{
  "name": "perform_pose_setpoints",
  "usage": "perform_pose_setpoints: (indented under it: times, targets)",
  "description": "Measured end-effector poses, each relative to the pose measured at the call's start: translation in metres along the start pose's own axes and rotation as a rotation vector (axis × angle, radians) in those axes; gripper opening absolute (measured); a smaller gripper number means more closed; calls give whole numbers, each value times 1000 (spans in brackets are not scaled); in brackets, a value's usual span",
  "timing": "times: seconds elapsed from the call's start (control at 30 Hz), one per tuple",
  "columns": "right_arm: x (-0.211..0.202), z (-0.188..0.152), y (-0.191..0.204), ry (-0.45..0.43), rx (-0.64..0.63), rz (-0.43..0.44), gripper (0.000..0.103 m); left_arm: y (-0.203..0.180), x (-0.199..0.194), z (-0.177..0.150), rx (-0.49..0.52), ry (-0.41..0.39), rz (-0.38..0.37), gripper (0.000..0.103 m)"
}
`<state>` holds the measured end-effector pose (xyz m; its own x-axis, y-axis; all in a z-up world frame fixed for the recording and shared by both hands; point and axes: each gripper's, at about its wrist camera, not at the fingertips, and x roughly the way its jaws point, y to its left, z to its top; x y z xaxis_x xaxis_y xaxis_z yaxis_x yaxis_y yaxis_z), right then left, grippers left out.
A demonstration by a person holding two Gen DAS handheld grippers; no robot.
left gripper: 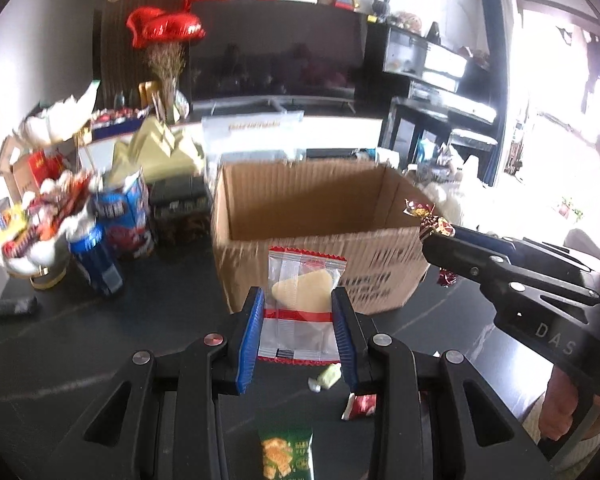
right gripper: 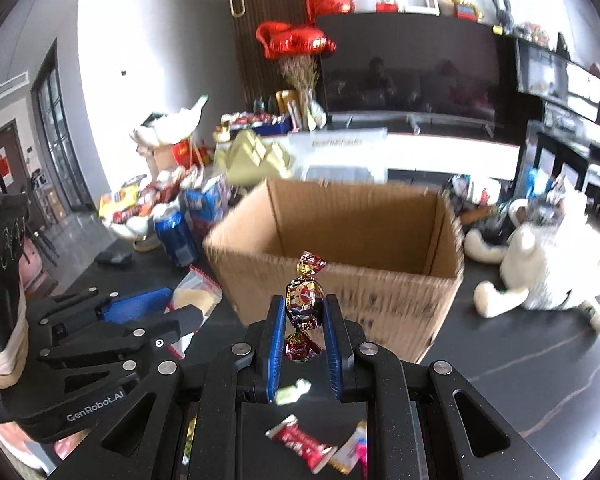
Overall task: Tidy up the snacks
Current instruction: 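Lift both held snacks and carry them toward the KUPOH box, then open the left tool over the box while the right tool opens to drop its candy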
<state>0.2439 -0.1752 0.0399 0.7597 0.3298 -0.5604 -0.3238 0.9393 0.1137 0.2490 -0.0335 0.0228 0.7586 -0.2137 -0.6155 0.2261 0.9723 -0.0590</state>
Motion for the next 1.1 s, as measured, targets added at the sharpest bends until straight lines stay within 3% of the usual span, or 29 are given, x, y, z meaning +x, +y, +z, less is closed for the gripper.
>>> perform_pose_setpoints:
  times: [0.3, 0.7, 0.83, 0.9, 0.93, 1.1]
  targets:
    - [-7, 36, -12, -63, -21, -16, 20, -8, -1, 47, 32, -80, 12, 34]
    - [30, 38, -41, -66, 18, -14, 20, -16, 54, 77, 69, -95, -2, 34]
    - [39, 36, -53, -65, 39, -43, 21, -21, 70, 82, 86, -96, 33, 38]
    - [44, 36, -59, -51, 52, -63, 30, -22, 75, 84, 85, -92, 60, 55]
    - [46, 36, -63, -44, 62, -76, 42, -22, 76, 84, 81, -89, 66, 55]
    - [44, 37, -71, -46, 98, -85, 44, -18, 67, 78, 40, -77, 46, 56]
